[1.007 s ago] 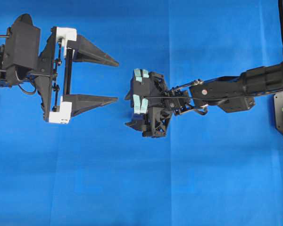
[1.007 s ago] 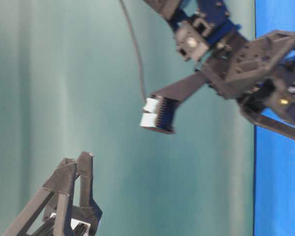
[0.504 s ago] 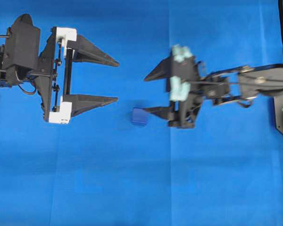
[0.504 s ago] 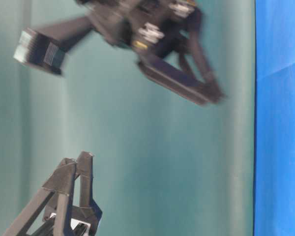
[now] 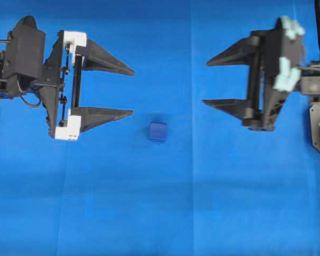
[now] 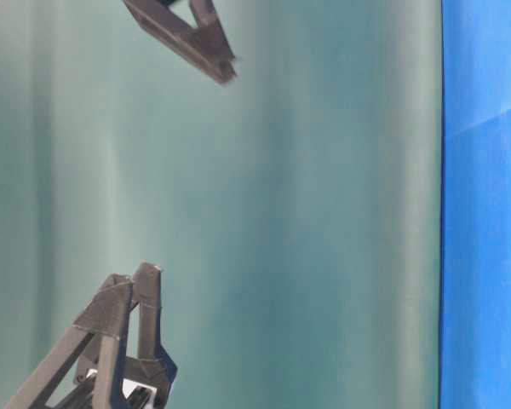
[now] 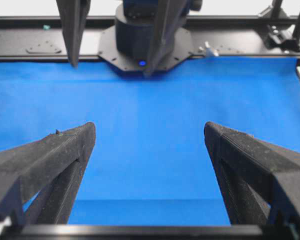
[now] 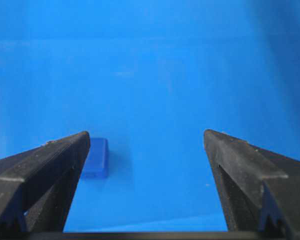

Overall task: Handover the blue block to the right arm after grasping it with the left arm, then place it in the designated position.
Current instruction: 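Open the right gripper and retract it to the right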

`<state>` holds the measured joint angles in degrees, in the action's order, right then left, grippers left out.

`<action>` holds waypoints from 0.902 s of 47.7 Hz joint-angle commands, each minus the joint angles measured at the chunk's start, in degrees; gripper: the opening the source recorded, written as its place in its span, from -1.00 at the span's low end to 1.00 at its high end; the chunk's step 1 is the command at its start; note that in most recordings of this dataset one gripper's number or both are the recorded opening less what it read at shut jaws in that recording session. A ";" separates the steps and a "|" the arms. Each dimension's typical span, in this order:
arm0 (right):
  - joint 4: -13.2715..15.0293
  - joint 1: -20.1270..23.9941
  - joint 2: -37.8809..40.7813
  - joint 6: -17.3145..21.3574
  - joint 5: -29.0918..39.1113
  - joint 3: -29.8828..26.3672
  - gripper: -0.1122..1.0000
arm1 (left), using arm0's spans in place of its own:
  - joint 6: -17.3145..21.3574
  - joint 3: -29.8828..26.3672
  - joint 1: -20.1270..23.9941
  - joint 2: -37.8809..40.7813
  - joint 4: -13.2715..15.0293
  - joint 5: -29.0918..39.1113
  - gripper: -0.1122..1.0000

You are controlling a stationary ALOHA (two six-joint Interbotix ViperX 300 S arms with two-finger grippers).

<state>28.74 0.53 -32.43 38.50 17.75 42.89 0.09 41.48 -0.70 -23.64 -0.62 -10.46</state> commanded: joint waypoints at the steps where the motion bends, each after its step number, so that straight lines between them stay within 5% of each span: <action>1: 0.09 0.09 -2.46 -0.09 0.53 -0.09 0.72 | 0.00 -1.32 -0.09 -0.70 0.09 -0.35 0.88; 26: 0.62 0.09 -4.04 -0.09 -1.49 0.44 0.71 | 0.00 -1.32 -0.09 -0.79 0.09 -0.35 0.88; 43: 2.72 -2.55 -3.78 -0.18 -19.78 4.31 0.70 | 0.00 -1.23 -0.44 -0.79 0.09 -0.35 0.88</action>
<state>31.29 -0.88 -36.30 38.32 2.11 47.02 0.09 41.48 -0.79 -23.64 -0.62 -10.63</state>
